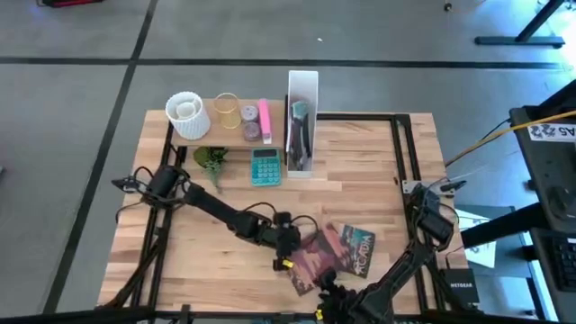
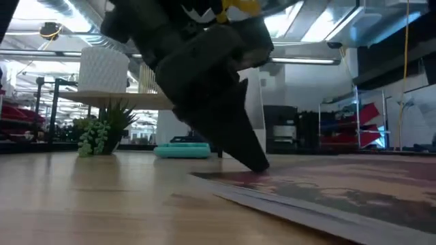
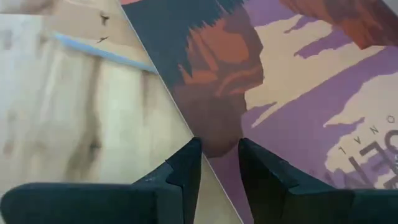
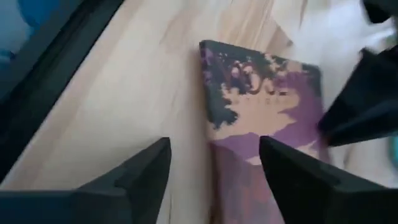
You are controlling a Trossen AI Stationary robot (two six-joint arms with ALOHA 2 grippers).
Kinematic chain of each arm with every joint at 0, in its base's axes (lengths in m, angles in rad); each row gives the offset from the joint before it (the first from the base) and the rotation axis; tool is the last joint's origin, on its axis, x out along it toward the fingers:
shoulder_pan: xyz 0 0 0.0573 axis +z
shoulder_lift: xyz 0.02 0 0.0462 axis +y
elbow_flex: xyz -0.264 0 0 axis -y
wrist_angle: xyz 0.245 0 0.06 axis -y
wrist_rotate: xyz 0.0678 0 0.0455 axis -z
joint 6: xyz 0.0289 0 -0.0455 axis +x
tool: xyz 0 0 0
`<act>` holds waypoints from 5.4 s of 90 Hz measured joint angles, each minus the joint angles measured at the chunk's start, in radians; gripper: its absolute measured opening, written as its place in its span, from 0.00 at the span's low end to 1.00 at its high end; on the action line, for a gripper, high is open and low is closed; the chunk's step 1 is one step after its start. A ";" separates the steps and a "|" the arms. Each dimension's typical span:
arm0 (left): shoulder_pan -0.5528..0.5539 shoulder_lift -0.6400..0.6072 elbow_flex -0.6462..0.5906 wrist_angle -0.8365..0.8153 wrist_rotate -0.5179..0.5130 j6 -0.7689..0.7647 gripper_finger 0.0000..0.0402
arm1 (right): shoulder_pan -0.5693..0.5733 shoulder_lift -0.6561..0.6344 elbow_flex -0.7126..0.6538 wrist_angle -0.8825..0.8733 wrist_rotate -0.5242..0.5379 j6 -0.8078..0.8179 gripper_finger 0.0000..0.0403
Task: Stock shelves
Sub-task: Put the purple book into the white bookshelf
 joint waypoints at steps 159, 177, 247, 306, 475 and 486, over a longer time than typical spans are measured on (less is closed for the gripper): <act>-0.571 -0.540 -0.003 -0.605 -0.848 -0.294 0.22 | -0.288 -0.075 0.563 -0.870 0.822 0.837 0.00; -0.601 -0.508 -0.003 -0.706 -0.875 -0.419 0.22 | -0.486 -0.164 0.563 -0.867 0.826 0.886 0.00; -0.603 -0.426 -0.004 -0.753 -0.870 -0.480 0.22 | -0.869 -0.185 0.556 -0.602 0.826 0.906 0.00; -0.602 -0.427 -0.003 -0.744 -0.870 -0.492 0.22 | -0.990 -0.141 0.363 -0.376 0.819 0.877 0.01; -0.577 -0.427 -0.003 -0.665 -0.870 -0.439 0.22 | -0.772 -0.071 0.305 -0.608 0.826 0.761 0.31; -0.569 -0.427 -0.003 -0.665 -0.870 -0.439 0.22 | -0.757 -0.072 0.305 -0.653 0.826 0.759 0.37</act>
